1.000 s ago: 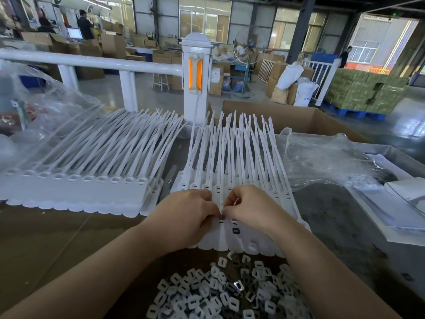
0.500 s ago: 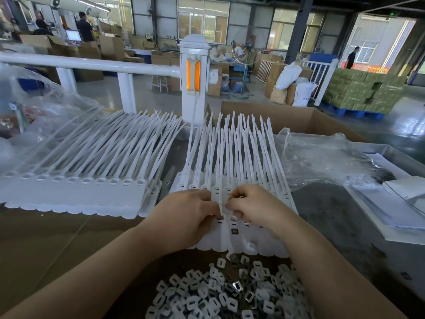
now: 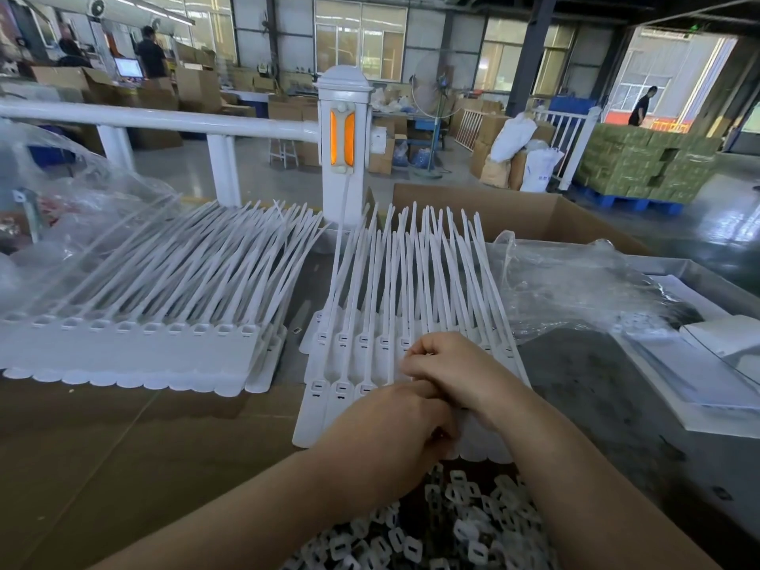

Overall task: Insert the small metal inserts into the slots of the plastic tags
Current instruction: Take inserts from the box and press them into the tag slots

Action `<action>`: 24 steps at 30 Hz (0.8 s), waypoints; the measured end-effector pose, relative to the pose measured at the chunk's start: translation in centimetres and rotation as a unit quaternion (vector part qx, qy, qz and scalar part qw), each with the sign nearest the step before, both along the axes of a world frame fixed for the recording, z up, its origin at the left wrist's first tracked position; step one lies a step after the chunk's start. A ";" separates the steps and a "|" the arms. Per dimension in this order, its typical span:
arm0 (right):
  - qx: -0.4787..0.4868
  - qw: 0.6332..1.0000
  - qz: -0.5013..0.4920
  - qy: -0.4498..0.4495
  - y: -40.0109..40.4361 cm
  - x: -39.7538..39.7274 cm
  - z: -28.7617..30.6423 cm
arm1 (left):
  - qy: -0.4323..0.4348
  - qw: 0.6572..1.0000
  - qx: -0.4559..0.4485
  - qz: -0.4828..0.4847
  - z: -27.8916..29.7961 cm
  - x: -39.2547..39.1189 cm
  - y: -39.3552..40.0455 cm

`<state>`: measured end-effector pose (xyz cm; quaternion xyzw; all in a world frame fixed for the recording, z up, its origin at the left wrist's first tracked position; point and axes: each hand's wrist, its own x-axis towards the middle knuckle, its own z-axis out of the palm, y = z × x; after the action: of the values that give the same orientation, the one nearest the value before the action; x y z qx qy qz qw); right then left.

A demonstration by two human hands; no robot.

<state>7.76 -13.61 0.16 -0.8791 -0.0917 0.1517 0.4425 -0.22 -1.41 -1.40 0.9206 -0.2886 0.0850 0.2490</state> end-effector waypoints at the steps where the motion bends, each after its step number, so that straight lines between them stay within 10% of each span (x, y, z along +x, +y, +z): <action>1: 0.002 1.000 0.001 0.001 0.0 0.0 0.0 | 0.008 1.000 -0.010 0.005 0.0 0.0 0.0; 11: 0.109 0.989 0.042 0.088 -1.0 0.2 0.9 | 0.147 0.937 -0.266 0.170 1.0 2.1 3.2; 24: 0.087 0.992 0.064 0.062 -1.0 0.2 0.6 | 0.153 0.938 -0.236 0.203 0.8 2.7 4.4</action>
<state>7.96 -14.63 0.73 -0.8186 -0.1327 0.2254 0.5113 2.46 2.97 -0.64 0.8761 -0.0250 0.0573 0.4780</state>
